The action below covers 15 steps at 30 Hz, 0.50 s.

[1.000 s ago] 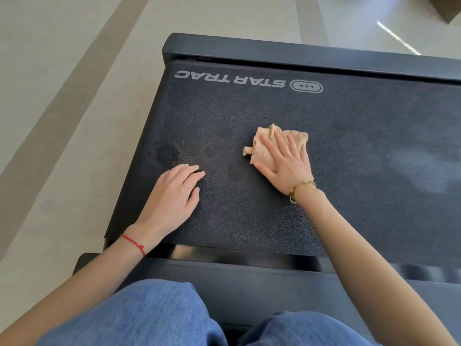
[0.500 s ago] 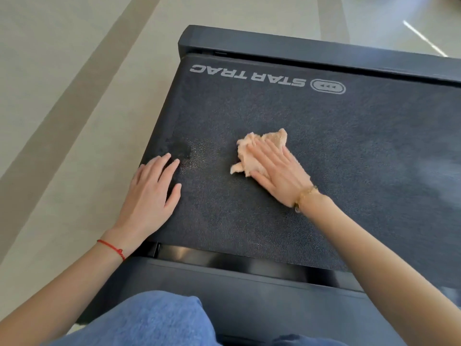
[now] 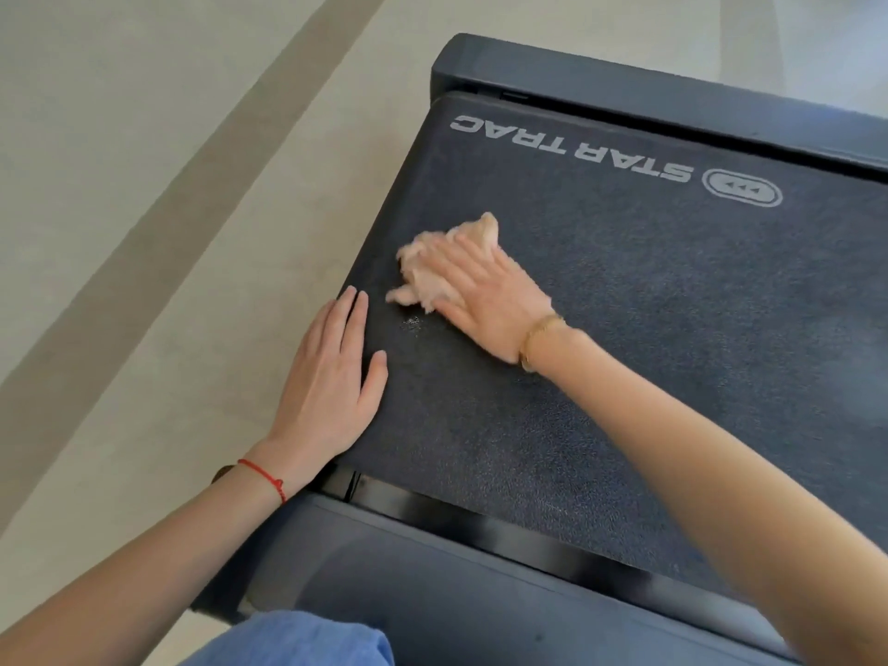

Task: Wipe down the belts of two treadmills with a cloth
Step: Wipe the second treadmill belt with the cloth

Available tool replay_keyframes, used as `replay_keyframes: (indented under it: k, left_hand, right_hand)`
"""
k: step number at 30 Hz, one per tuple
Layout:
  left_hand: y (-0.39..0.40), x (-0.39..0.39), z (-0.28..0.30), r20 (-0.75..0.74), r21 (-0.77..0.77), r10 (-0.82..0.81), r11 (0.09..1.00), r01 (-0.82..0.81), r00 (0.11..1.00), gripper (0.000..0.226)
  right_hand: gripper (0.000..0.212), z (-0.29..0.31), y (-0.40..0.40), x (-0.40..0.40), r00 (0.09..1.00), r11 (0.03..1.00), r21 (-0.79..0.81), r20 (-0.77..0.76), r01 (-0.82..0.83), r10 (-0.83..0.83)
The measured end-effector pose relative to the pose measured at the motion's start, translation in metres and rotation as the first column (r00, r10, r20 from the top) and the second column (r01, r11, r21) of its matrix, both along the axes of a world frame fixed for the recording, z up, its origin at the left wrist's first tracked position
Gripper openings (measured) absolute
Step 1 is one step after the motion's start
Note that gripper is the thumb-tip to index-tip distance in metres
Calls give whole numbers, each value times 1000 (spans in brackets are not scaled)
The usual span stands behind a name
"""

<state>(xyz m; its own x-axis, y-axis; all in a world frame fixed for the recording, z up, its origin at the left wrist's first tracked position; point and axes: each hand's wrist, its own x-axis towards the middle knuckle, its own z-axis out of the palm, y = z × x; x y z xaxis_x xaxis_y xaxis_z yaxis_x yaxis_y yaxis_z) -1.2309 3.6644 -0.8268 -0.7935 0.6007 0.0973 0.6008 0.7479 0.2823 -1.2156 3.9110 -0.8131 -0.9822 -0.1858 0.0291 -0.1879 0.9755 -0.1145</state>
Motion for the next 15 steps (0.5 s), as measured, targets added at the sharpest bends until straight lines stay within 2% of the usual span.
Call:
replay_keyframes:
  k: [2,4,7,11,13,15]
  left_hand:
    - [1,1,0,11,5,5,1000,-5,1000,69]
    - [0,2,1,14,2,9,1000,-9,1000,69]
    - [-3,3,2,23,24,42,999,-42,999,70]
    - [-5,5,2,46,72,45,996,-48,998,68]
    - [-4,6,2,39,55,59,997,-61,997,69]
    - [-3,7,4,31,29,73,997,-74,997,71]
  right_hand:
    - [62,2,1,-37,992,991,-36,4,126,-126]
    - [55,2,-11,-50,985,980,-109,-4,168,-170]
    - [54,5,-32,-18,998,983,-183,-65,-18,6]
    - [57,-5,-36,20,971,967,-86,-32,-238,236]
    - [58,-5,-24,0,968,968,1,-27,-249,249]
    - [62,-5,-13,-34,990,990,29,-38,-138,139]
